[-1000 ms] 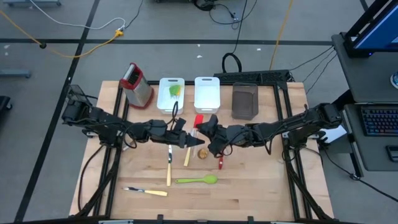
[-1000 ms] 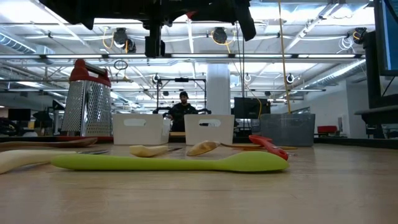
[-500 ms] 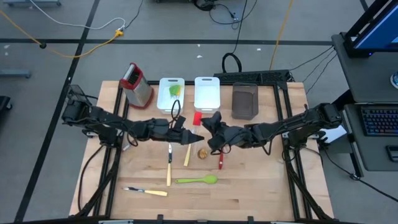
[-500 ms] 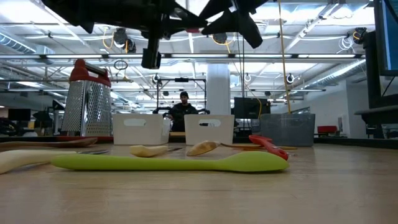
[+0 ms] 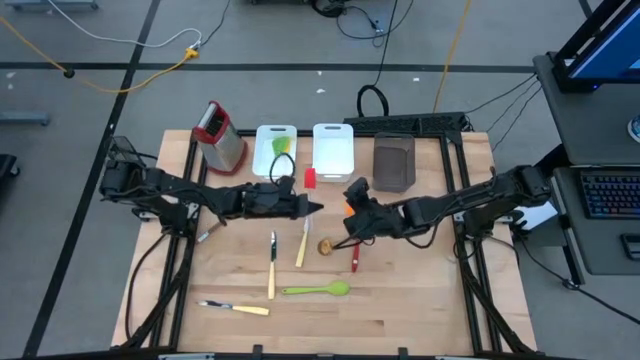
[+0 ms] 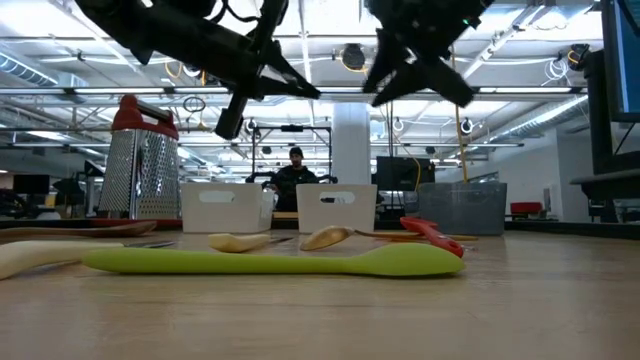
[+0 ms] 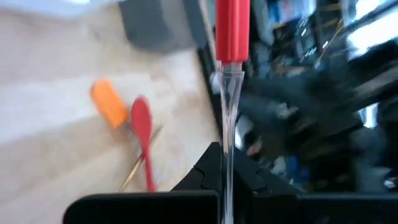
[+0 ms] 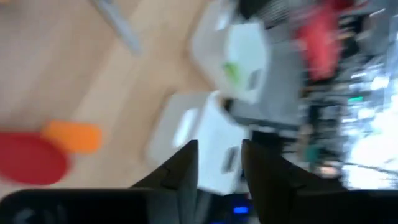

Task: Pick & Place Kitchen Items
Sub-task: Put the red spatula into the left white bin, then put the orange spatula into the left white bin

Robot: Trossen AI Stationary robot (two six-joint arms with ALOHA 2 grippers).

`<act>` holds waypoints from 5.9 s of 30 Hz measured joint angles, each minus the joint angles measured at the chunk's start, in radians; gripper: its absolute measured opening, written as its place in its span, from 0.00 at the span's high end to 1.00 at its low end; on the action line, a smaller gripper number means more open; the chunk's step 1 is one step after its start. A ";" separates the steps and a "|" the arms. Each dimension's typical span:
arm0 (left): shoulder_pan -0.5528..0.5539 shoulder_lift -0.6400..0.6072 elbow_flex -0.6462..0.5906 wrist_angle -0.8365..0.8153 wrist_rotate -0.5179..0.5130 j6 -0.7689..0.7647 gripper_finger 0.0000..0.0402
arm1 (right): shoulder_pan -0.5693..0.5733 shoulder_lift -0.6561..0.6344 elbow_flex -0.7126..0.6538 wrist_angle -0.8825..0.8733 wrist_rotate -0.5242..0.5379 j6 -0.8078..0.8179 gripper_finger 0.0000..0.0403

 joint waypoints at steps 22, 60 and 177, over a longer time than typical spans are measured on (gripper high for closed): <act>0.243 -0.010 0.435 -0.964 -0.035 0.060 1.00 | -0.219 -0.520 -0.258 -0.062 -0.696 0.350 1.00; 0.702 0.271 0.505 -1.195 0.402 0.187 1.00 | -0.381 -0.871 -0.506 0.037 -0.960 0.613 1.00; -0.025 -0.123 0.383 -1.097 -0.033 0.707 0.65 | -0.275 -0.636 -0.504 0.215 -0.760 0.756 0.99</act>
